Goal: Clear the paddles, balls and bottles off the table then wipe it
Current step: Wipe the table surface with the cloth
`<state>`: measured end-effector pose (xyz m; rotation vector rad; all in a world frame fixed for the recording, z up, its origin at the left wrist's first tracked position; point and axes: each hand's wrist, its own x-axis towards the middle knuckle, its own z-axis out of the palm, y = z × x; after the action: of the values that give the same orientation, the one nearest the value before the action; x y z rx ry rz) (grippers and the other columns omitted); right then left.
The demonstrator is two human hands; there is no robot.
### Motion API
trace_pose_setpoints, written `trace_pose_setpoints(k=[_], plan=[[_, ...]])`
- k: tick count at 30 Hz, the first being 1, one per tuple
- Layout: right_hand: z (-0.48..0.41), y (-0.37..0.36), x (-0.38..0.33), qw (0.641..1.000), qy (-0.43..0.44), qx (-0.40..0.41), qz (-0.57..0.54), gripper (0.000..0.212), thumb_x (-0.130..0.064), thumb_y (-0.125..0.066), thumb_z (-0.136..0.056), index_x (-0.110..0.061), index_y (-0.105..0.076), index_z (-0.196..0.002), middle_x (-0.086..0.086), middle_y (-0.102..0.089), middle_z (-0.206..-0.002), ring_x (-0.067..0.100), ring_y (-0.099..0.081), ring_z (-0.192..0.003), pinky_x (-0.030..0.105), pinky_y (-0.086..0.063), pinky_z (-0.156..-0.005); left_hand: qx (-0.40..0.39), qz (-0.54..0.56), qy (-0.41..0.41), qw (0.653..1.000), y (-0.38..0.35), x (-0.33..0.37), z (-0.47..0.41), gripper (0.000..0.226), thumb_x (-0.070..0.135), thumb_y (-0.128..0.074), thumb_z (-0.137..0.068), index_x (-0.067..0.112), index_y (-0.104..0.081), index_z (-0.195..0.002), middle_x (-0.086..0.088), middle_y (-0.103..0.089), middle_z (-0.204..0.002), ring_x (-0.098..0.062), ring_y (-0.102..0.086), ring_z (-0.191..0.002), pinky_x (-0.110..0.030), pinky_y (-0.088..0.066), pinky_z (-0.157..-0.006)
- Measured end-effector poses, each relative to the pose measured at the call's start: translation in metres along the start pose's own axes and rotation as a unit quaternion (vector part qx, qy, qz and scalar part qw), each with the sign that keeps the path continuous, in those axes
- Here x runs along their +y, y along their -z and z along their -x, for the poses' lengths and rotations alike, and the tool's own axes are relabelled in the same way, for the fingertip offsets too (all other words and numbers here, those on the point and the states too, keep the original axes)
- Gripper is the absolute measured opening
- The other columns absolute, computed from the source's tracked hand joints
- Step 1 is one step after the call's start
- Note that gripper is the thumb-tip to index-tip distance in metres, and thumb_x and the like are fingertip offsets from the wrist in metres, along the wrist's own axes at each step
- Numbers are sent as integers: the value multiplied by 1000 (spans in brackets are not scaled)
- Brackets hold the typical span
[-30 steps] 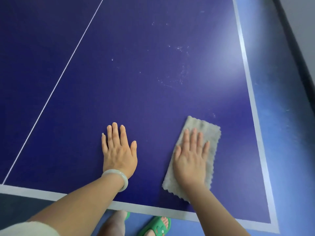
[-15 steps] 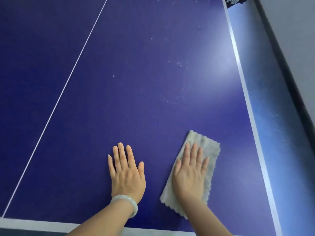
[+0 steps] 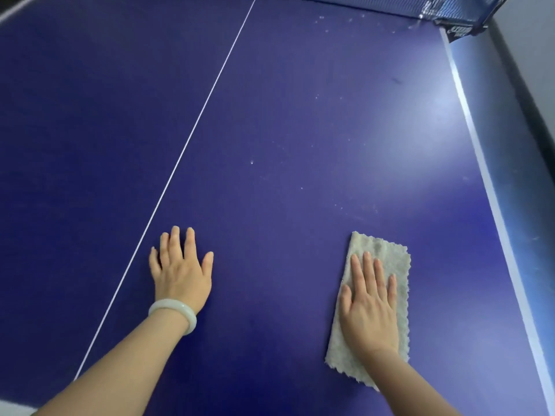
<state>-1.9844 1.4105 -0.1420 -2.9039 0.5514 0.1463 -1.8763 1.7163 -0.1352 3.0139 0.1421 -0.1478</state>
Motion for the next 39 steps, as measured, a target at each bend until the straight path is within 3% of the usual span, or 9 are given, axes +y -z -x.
trace_pose_setpoints(k=[6, 12, 14, 18, 22, 27, 30, 34, 39], plan=[[8, -17, -56, 996, -74, 43, -3, 63, -38, -14, -98, -22, -4, -158, 2, -6, -166, 21, 0, -153, 51, -5, -122, 17, -24, -7, 1000, -5, -8, -5, 64, 45, -23, -100, 11, -29, -153, -15, -28, -159, -34, -19, -148, -56, -16, -119], [-47, -17, -128, 963, 268, 0, 15, 59, -38, -26, -101, -27, -16, -158, -5, -8, -166, 18, -2, -153, 48, -5, -121, 19, -29, -5, 999, -6, -11, -7, 62, 44, -18, -101, 12, -33, -152, -15, -33, -156, -34, -25, -147, -57, -20, -118], [-75, -13, -107, 972, 234, 9, 26, 59, -39, -23, -101, -28, -18, -158, -7, -9, -165, 17, -6, -153, 46, -5, -122, 16, -24, -5, 1000, -5, -9, -7, 61, 43, -18, -101, 11, -33, -151, -16, -33, -156, -34, -25, -147, -57, -21, -118], [-60, -12, -63, 998, 49, 32, 6, 61, -39, -15, -99, -27, -13, -158, -5, -11, -166, 14, -2, -153, 47, -5, -123, 6, -21, -9, 1000, -1, -10, -8, 66, 46, -17, -98, 11, -35, -151, -16, -35, -155, -36, -28, -145, -58, -23, -117], [-27, -16, -86, 980, 196, 34, 5, 58, -30, -29, -97, -19, -31, -154, 1, -23, -163, 23, -17, -151, 52, -17, -119, 0, -12, -11, 1000, 0, -10, -7, 65, 46, -18, -98, 11, -33, -151, -17, -35, -155, -36, -28, -145, -59, -23, -117], [-93, -15, -163, 918, 395, -28, 21, 55, -36, -25, -104, -29, -16, -158, -7, -8, -166, 16, 0, -153, 46, -7, -122, -7, -10, -11, 1000, 1, -8, -8, 64, 46, -18, -99, 11, -32, -152, -16, -34, -156, -36, -27, -146, -59, -24, -116], [-147, -14, -183, 920, 387, -36, 50, 55, -40, -17, -103, -33, -13, -158, -10, -6, -165, 13, 1, -153, 43, -2, -123, -11, -10, -12, 1000, 1, -8, -8, 64, 46, -18, -99, 12, -30, -152, -16, -34, -156, -36, -27, -146, -59, -24, -115], [-145, -11, -158, 976, 219, 4, 21, 59, -39, -12, -100, -29, -13, -158, -5, -8, -165, 17, -1, -153, 46, -4, -124, -15, -6, -17, 1000, 3, -9, -7, 64, 46, -21, -98, 11, -34, -151, -16, -35, -155, -37, -27, -146, -60, -24, -115], [-115, -12, -193, 921, 385, -44, 37, 55, -35, -21, -104, -27, -16, -158, -4, -8, -166, 16, 2, -153, 47, -7, -123, -18, 7, -18, 1000, 3, -8, -8, 64, 44, -22, -99, 10, -34, -151, -18, -34, -155, -38, -28, -146, -61, -24, -115]])
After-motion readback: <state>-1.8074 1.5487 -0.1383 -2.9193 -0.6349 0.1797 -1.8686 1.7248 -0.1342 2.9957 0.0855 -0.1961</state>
